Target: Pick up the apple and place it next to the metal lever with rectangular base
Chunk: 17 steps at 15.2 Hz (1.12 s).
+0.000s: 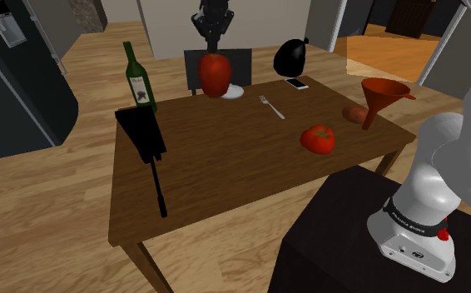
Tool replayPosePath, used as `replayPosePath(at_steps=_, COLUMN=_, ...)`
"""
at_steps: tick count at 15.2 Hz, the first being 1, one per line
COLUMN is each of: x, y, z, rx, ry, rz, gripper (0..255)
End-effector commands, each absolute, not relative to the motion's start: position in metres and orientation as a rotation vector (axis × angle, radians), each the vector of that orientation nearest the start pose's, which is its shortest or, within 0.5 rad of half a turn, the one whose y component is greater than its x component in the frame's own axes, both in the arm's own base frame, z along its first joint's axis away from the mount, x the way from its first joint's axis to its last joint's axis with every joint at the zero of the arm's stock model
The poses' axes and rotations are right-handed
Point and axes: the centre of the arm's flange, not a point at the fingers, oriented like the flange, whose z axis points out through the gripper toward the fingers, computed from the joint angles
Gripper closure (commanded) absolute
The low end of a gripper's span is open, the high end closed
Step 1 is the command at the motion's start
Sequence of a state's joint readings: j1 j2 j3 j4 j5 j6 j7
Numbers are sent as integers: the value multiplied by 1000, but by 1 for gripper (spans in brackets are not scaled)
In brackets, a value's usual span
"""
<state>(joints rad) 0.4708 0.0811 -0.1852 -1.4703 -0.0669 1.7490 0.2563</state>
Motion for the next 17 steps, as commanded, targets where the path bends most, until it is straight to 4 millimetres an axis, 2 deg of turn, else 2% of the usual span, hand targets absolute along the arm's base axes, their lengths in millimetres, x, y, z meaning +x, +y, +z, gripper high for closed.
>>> replayPosePath(at_steps=1, x=573, y=167, z=635, rx=-3148, ry=-58, rz=-339, gripper=255)
replayPosePath(at_steps=17, x=573, y=167, z=550, rx=-3148, ry=-58, rz=-339, gripper=255)
